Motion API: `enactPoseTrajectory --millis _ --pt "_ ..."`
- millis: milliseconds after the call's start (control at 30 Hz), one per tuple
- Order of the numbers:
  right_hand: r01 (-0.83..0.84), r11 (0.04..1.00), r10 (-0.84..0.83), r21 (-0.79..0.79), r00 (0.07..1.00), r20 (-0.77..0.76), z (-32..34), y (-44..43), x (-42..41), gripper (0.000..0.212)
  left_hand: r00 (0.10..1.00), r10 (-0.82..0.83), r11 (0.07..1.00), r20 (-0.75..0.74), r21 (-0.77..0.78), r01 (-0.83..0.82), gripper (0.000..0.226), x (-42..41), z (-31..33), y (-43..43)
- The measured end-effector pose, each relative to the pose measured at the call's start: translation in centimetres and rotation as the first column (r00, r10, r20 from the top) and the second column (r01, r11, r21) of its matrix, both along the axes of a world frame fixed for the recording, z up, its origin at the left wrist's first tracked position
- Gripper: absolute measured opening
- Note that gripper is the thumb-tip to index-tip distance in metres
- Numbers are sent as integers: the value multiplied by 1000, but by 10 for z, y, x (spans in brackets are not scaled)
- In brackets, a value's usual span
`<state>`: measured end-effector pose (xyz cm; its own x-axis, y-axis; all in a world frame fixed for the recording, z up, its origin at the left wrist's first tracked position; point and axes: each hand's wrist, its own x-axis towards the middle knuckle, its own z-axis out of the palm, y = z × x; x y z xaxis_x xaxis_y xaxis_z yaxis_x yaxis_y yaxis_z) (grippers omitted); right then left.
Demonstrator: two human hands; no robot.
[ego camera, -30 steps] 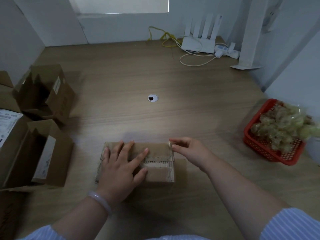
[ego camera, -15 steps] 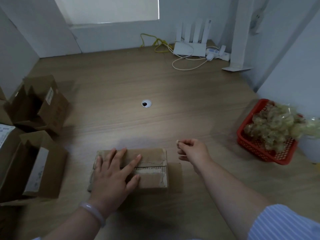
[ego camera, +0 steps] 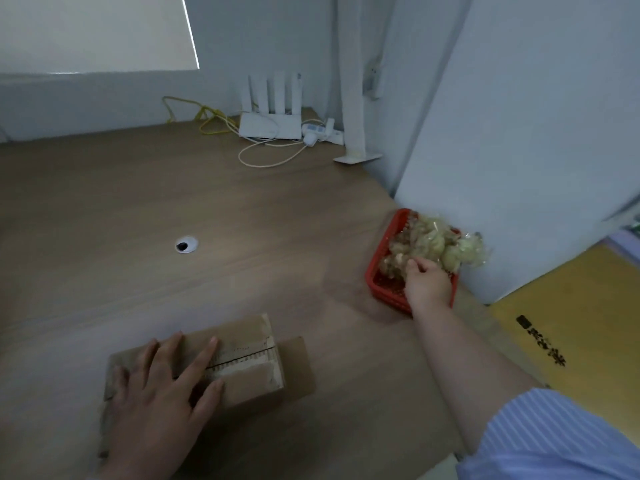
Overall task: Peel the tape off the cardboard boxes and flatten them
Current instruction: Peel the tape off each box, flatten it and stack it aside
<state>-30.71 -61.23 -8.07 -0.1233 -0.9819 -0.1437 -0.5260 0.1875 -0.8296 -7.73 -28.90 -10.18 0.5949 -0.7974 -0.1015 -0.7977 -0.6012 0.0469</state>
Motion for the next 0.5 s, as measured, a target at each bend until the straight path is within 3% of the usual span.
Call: enactPoseTrajectory --millis 100,233,333,400,500 --pt "-79 994 88 82 990 -106 -3 -10 -5 42 996 30 998 -83 -50 -34 70 0 3 -1" --pt "-178 983 158 -52 952 -263 4 17 6 52 974 40 980 -222 -180 -82 63 4 17 -1" --pt "-415 909 410 -33 906 -104 0 64 35 32 940 40 920 -338 -355 -167 57 17 17 6" --pt "-570 818 571 75 821 -1 -9 106 56 13 960 79 889 -268 -417 -190 53 23 17 17" --pt "-678 726 675 120 735 69 -15 159 79 10 907 330 836 -262 -365 -409 56 25 22 38"
